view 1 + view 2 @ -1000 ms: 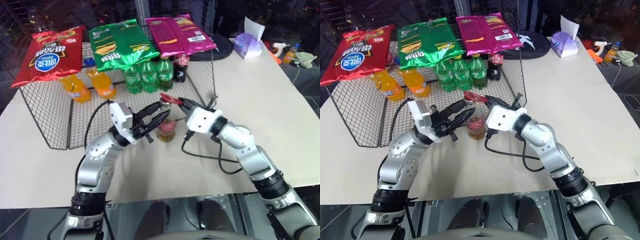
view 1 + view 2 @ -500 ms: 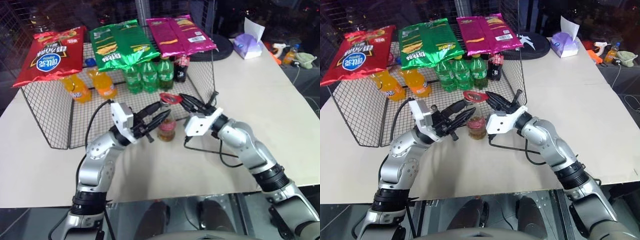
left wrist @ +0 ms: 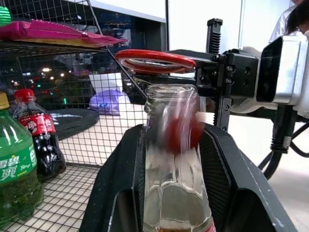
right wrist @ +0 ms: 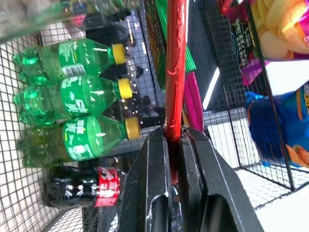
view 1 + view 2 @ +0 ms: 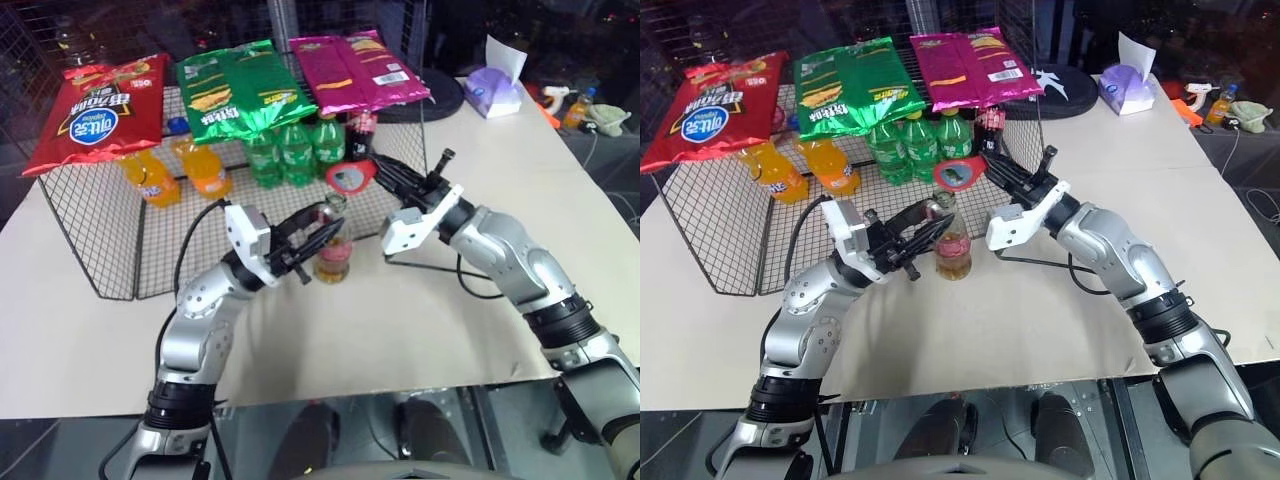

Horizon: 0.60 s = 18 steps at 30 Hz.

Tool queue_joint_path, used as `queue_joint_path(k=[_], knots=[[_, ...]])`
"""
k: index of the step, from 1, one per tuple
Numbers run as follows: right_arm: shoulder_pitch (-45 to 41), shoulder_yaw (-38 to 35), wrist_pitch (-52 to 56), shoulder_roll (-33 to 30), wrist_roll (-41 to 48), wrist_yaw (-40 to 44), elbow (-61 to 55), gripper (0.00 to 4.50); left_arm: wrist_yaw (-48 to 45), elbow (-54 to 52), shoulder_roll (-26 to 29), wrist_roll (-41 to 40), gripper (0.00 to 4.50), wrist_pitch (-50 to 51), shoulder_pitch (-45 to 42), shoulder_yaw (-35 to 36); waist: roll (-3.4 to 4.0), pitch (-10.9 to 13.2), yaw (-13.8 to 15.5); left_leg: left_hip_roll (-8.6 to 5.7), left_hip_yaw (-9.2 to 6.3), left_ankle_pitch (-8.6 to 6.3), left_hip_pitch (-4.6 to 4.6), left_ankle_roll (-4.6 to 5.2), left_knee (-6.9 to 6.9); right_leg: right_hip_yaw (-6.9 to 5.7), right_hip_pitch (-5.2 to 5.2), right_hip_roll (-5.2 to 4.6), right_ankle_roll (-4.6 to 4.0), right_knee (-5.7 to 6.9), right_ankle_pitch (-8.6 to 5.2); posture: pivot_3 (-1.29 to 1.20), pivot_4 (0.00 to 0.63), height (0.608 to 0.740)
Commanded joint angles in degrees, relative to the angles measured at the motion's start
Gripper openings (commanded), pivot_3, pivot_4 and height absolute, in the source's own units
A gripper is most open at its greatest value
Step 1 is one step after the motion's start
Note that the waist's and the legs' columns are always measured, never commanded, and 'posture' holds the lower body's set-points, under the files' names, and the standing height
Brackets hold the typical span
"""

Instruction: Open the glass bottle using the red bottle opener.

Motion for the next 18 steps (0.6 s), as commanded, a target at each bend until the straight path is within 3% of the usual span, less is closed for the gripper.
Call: queue_joint_path(k=[1, 18], knots=[[-0.99, -2.43, -0.34, 0.61, 1.7, -1.31, -1.0, 0.0, 0.72, 2.11, 0.5, 2.62, 1.11, 1.06, 1.51, -0.62, 0.0, 0.0, -0.04, 0.0, 0.0, 0.0, 0.0, 0.0, 0.0, 0.0, 0.0, 0.0, 0.0, 0.0, 0.0, 0.0, 0.15, 0.74], [3.03, -4.07, 3.43, 2.99, 6.42, 0.8, -1.78, 0.0, 2.09, 3.78, 0.68, 4.28, 1.11, -1.18, 1.42, -0.31, 0.0, 0.0, -0.05, 0.01, 0.01, 0.0, 0.02, 0.0, -0.01, 0.01, 0.0, 0.02, 0.0, 0.0, 0.0, 0.0, 0.15, 0.74]])
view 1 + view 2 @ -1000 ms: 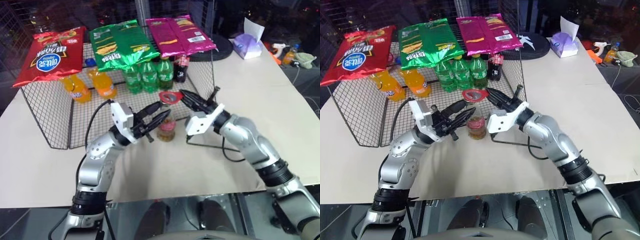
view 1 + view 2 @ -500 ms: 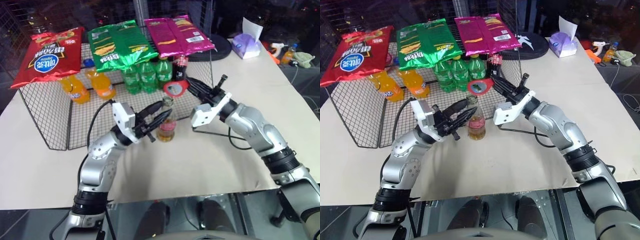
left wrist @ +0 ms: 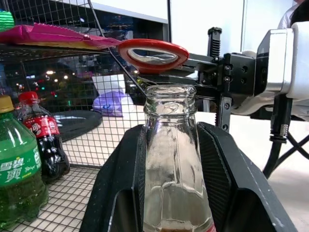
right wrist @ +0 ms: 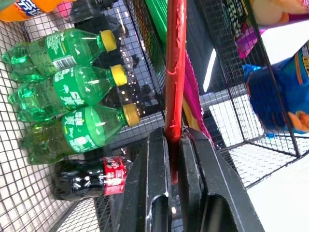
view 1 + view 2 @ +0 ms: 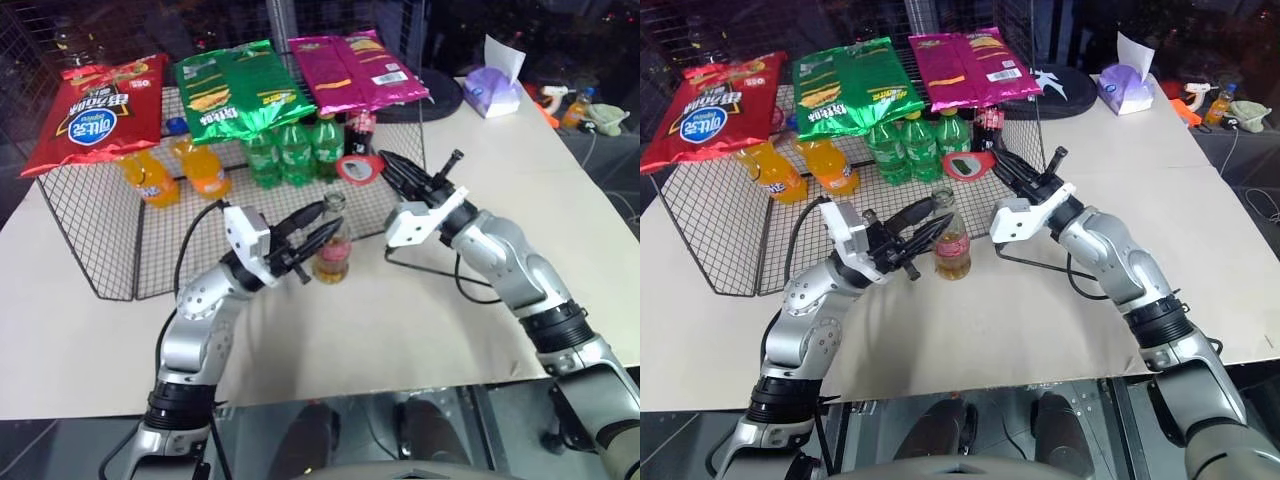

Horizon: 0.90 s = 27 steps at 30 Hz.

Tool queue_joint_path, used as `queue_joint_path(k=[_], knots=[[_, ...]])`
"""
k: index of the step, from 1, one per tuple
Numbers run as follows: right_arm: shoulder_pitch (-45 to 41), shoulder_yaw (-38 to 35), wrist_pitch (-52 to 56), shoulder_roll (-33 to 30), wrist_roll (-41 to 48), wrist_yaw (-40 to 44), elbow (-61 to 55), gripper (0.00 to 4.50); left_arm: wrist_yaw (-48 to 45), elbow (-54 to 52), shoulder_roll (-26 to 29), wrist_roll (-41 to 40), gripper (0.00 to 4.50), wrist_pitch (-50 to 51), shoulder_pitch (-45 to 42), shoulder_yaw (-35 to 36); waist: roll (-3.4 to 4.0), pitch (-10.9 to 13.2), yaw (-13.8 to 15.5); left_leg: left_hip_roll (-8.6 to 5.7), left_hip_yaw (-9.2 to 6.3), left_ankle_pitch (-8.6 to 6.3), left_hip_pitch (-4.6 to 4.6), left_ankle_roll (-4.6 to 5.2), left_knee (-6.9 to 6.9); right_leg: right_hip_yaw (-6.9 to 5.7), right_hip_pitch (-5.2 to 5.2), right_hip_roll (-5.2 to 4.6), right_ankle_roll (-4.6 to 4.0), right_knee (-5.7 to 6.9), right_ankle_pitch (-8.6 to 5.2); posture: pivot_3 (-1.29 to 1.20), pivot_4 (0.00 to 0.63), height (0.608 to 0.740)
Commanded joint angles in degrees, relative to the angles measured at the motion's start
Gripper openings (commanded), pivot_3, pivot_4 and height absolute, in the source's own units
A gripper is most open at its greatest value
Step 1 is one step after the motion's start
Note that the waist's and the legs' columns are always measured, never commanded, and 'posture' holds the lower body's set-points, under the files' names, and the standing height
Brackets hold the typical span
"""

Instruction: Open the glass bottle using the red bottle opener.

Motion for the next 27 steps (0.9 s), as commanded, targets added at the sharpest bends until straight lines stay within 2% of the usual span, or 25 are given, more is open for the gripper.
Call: queue_joint_path(k=[1, 3, 5, 6, 11, 20, 27], knots=[[0.81, -2.0, 0.97, 0.63, 2.42, 0.46, -1.89, 0.0, 1.07, 3.0, 0.69, 3.01, 1.11, 0.78, 1.27, 0.15, 0.0, 0.0, 0.0, 0.0, 0.0, 0.0, 0.0, 0.0, 0.0, 0.0, 0.0, 0.0, 0.0, 0.0, 0.0, 0.0, 0.15, 0.74], [1.29, -2.02, 1.28, 0.74, 2.73, 0.73, -2.31, 0.0, 1.07, 2.8, 0.67, 2.87, 1.11, 0.75, 1.4, 0.13, 0.0, 0.0, 0.0, 0.01, 0.01, 0.0, 0.01, 0.0, 0.0, 0.01, 0.0, 0.0, 0.0, 0.01, 0.0, 0.0, 0.15, 0.74], [1.58, -2.0, 1.6, 0.92, 3.23, 1.1, -2.47, 0.0, 0.87, 2.85, 0.59, 2.55, 2.09, 0.73, 1.34, 0.14, 0.01, 0.0, 0.0, 0.01, 0.02, 0.0, 0.01, 0.0, 0.0, 0.02, 0.0, 0.0, 0.0, 0.02, 0.0, 0.0, 0.15, 0.74], [1.65, -2.02, 1.75, 1.0, 3.45, 1.22, -2.47, 0.0, 0.83, 2.91, 0.55, 2.56, 2.29, 0.69, 1.29, 0.16, 0.03, 0.0, -0.03, 0.0, 0.02, 0.0, 0.02, 0.0, 0.0, 0.02, 0.0, 0.0, 0.0, 0.02, 0.0, 0.0, 0.15, 0.74], [2.02, -1.98, 2.02, 1.01, 4.16, 1.66, -2.45, 0.0, 1.37, 3.81, 0.21, 4.05, 4.43, -0.09, 0.94, 0.53, 0.02, 0.03, -0.09, 0.01, 0.0, 0.0, -0.22, 0.0, -0.05, 0.01, -0.22, 0.03, 0.0, -0.03, 0.0, 0.0, 0.15, 0.74], [2.96, -2.0, 2.3, 1.12, 5.15, 2.7, -2.83, 0.0, 0.79, 3.0, 0.24, 3.97, 4.48, 0.02, 1.89, 0.85, 0.02, 0.04, -0.1, 0.01, -0.01, 0.0, -0.25, 0.0, -0.06, -0.01, -0.23, 0.01, 0.0, -0.09, 0.0, 0.0, 0.15, 0.74], [6.67, -4.08, 6.33, 1.41, 10.46, 5.57, -5.08, 0.0, -0.39, -0.13, 1.45, 2.11, 4.48, 1.83, 4.53, 1.61, 0.02, 0.04, -0.09, 0.02, -0.01, 0.0, -0.25, 0.0, -0.07, 0.0, -0.23, -0.01, 0.0, -0.1, 0.0, 0.0, 0.15, 0.74]])
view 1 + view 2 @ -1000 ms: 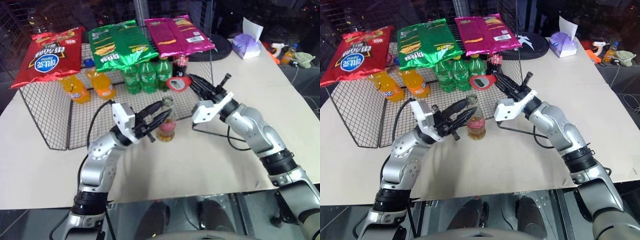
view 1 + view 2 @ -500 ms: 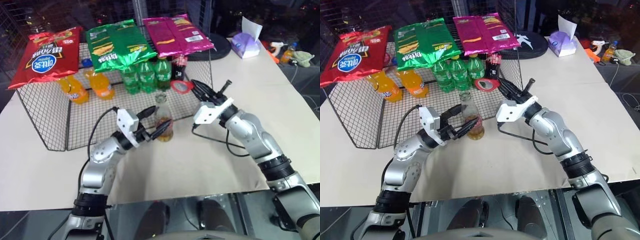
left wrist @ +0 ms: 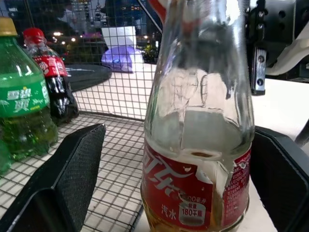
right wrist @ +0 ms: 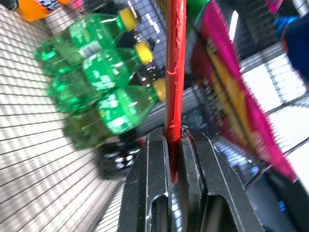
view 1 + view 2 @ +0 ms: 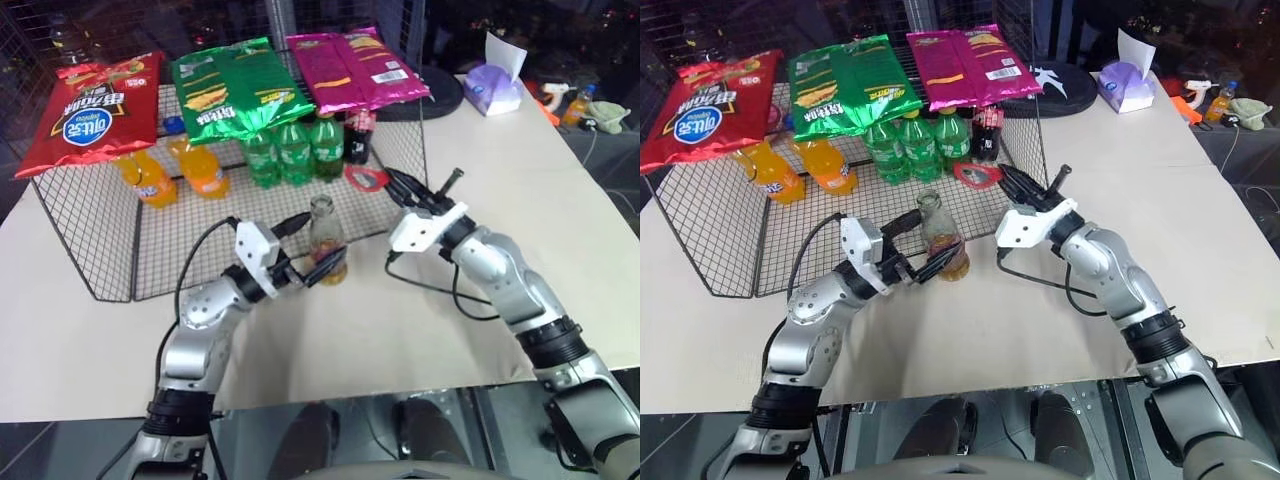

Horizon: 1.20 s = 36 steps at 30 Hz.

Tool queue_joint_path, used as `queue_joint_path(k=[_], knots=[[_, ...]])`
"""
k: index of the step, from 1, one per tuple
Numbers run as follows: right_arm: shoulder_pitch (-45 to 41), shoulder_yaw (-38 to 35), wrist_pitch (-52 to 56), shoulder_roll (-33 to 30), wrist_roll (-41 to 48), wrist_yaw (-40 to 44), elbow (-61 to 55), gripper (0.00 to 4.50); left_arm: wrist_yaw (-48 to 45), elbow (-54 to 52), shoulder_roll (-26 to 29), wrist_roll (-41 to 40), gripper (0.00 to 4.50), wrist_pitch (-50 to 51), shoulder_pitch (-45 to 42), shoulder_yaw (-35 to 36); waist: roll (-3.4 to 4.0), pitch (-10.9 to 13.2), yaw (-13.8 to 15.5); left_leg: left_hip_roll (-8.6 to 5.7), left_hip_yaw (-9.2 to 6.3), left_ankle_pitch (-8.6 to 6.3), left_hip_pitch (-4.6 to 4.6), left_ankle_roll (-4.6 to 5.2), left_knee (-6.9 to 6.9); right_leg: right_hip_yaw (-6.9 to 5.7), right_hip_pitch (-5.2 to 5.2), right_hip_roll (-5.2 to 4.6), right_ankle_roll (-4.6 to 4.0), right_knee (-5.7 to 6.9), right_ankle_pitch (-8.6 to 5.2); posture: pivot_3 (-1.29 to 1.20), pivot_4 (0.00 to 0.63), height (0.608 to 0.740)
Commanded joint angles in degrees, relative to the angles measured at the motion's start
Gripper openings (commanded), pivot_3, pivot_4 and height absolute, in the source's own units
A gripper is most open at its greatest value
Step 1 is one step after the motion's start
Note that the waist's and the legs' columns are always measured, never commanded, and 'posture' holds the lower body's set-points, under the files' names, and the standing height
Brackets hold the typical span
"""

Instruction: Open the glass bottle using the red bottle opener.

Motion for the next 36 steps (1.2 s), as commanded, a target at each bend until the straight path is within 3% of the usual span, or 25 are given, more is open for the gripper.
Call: queue_joint_path(k=[1, 7, 10, 16, 19, 21, 22, 26, 28, 29, 30, 36], knots=[[1.35, -3.4, 2.89, 0.17, 4.19, 1.94, -4.09, 0.0, -0.63, -3.67, 1.21, -1.52, 4.48, 0.5, 1.43, 1.66, 0.0, 0.0, 0.01, 0.0, 0.0, 0.0, 0.0, 0.0, 0.0, 0.0, 0.0, 0.0, 0.0, 0.0, 0.0, 0.0, 0.15, 0.74], [8.34, -5.16, 20.66, 0.58, 16.04, 14.79, -12.74, 0.0, -2.23, -4.29, 3.91, -0.61, 4.48, -0.04, 4.82, 2.11, 0.02, 0.01, 0.18, 0.04, -0.02, -0.01, 0.0, 0.01, -0.02, -0.01, 0.01, 0.01, 0.0, -0.01, 0.0, 0.0, 0.15, 0.74], [11.61, -5.94, 35.59, 2.13, 25.71, 20.58, -20.09, 0.0, -2.92, -4.2, 4.63, -0.07, 4.48, -0.45, 6.01, 2.12, 0.04, 0.03, 0.22, 0.03, -0.01, -0.01, 0.01, 0.02, -0.02, 0.0, 0.01, -0.01, 0.0, 0.0, 0.0, 0.0, 0.15, 0.74], [16.41, -13.18, 80.34, 4.97, 54.71, 25.12, -35.04, 0.0, -3.55, -4.7, 6.98, -0.67, 4.48, 1.63, 11.04, 3.73, 0.07, 0.04, 0.27, 0.13, -0.09, -0.02, 0.0, 0.03, -0.03, -0.02, 0.03, -0.11, -0.01, -0.03, 0.0, 0.0, 0.15, 0.74], [17.76, -13.2, 86.98, 2.29, 57.76, 24.52, -37.22, 0.0, -3.26, -5.01, 8.19, -1.58, 4.48, 4.2, 13.87, 4.56, 0.09, 0.05, 0.42, 0.12, -0.11, -0.04, -0.02, 0.06, -0.06, -0.04, 0.03, -0.14, -0.02, -0.05, -0.01, 0.0, 0.15, 0.74], [17.45, -13.96, 86.86, 2.18, 57.81, 22.61, -37.16, 0.85, -2.85, -5.54, 8.95, -0.51, 4.5, 4.14, 15.84, 4.98, 0.09, 0.05, 0.43, 0.1, -0.1, -0.04, -0.01, 0.06, -0.06, -0.05, 0.02, -0.12, -0.02, -0.05, -0.01, 0.0, 0.15, 0.74], [17.28, -14.37, 86.97, 2.19, 58.21, 22.06, -37.09, 1.04, -2.69, -5.79, 9.13, -0.27, 4.5, 4.18, 16.4, 5.11, 0.09, 0.05, 0.42, 0.1, -0.09, -0.04, -0.01, 0.06, -0.06, -0.06, 0.02, -0.12, -0.02, -0.04, -0.01, 0.0, 0.15, 0.74], [18.93, -16.72, 85.6, 0.29, 57.92, 20.59, -36.58, 3.07, -0.94, -7.57, 9.81, 0.28, 4.5, 5.55, 18.9, 6.17, 0.09, 0.05, 0.47, 0.07, -0.1, -0.04, -0.01, 0.05, -0.06, -0.09, 0.03, -0.09, -0.01, -0.03, -0.01, 0.0, 0.15, 0.74], [21.92, -17.55, 79.15, -3.76, 54.1, 21.15, -35.52, 3.69, 0.31, -8.74, 10.2, 0.41, 4.5, 6.57, 20.46, 7.25, 0.09, 0.05, 0.58, 0.05, -0.11, -0.04, -0.02, 0.05, -0.06, -0.09, 0.03, -0.1, -0.01, -0.04, -0.01, 0.0, 0.15, 0.74], [23.83, -18.75, 75.39, -5.39, 52.65, 21.84, -34.71, 4.24, 1.14, -9.27, 10.43, 0.52, 4.5, 7.16, 21.31, 7.93, 0.09, 0.05, 0.63, 0.02, -0.12, -0.05, -0.04, 0.07, -0.06, -0.11, 0.03, -0.12, -0.01, -0.06, -0.01, 0.0, 0.15, 0.74], [26.06, -20.39, 71.04, -6.57, 51.75, 22.76, -33.72, 4.46, 1.99, -9.79, 10.65, 0.84, 4.5, 7.65, 22.2, 8.61, 0.07, 0.04, 0.7, 0.0, -0.12, -0.06, -0.04, 0.09, -0.07, -0.11, 0.03, -0.13, -0.01, -0.08, -0.01, 0.0, 0.15, 0.74], [39.07, -25.36, 37.2, -12.59, 45.05, 35.45, -26.01, 4.46, 3.49, -11.5, 11.9, 2.48, 4.5, 7.54, 26.88, 11.9, 0.06, 0.04, 0.55, 0.05, -0.05, -0.08, 0.04, 0.12, -0.07, -0.09, 0.12, -0.09, 0.0, -0.09, -0.01, 0.0, 0.15, 0.74]])
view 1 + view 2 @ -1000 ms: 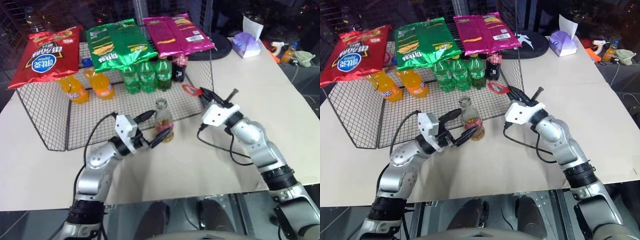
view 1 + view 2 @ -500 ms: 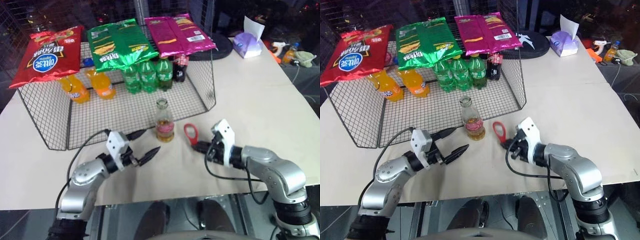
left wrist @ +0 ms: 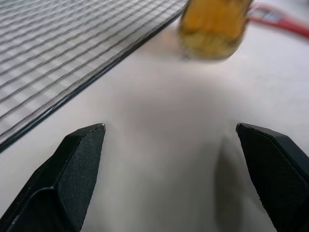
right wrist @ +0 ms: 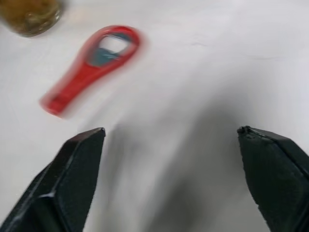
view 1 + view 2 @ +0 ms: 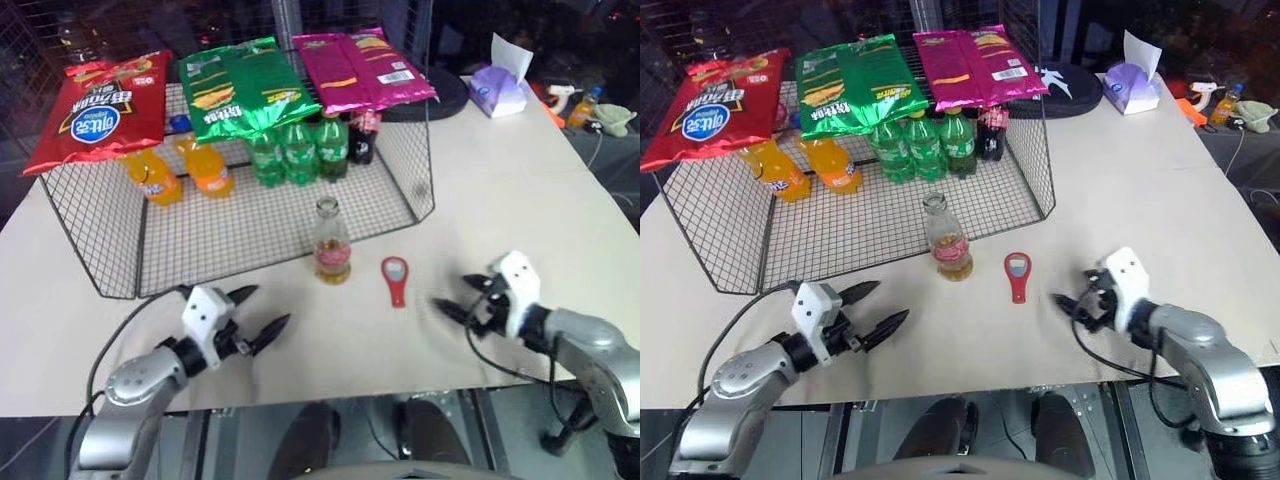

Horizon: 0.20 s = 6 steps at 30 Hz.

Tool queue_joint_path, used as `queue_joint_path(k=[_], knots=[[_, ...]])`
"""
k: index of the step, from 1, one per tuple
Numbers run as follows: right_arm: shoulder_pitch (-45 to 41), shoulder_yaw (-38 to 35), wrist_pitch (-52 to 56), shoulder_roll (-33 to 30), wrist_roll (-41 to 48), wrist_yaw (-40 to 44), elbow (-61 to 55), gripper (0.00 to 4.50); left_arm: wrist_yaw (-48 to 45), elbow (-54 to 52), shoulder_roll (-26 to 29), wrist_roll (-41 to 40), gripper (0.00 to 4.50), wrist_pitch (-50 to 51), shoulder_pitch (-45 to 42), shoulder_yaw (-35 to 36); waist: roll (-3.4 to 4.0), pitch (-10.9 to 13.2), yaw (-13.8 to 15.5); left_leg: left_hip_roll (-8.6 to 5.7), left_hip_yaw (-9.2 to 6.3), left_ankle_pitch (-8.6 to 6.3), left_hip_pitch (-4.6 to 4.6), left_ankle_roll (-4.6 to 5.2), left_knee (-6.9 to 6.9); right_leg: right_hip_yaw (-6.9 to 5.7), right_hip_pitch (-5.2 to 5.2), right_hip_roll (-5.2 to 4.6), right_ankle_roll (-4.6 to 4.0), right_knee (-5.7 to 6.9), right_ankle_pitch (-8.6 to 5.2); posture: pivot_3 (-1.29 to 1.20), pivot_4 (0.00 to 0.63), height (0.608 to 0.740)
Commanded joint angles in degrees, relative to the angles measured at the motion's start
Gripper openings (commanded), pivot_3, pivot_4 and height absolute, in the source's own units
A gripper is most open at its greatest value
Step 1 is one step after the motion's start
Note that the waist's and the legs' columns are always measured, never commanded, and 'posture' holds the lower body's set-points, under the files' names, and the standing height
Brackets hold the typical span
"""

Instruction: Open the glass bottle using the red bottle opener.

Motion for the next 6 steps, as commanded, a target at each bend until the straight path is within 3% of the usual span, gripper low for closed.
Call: queue_joint_path(k=[1, 6], knots=[[4.96, -3.21, -18.63, -2.95, -2.94, 8.05, 3.3, 4.46, -0.68, -2.73, 1.14, -0.19, 4.5, -1.08, 2.22, 2.96, 0.0, 0.01, -0.1, 0.0, 0.02, 0.0, 0.04, 0.0, 0.0, 0.0, 0.03, 0.0, 0.0, 0.02, 0.0, 0.0, 0.15, 0.74], [5.97, -6.85, -23.71, -2.3, 3.5, 14.52, 9.67, 4.46, -0.3, -2.64, 1.23, 0.74, 4.5, -2.7, 3.39, 4.47, 0.01, 0.02, -0.31, 0.12, 0.14, -0.13, 0.23, 0.22, 0.0, 0.11, 0.18, 0.05, 0.0, 0.04, 0.01, 0.0, 0.15, 0.74]])
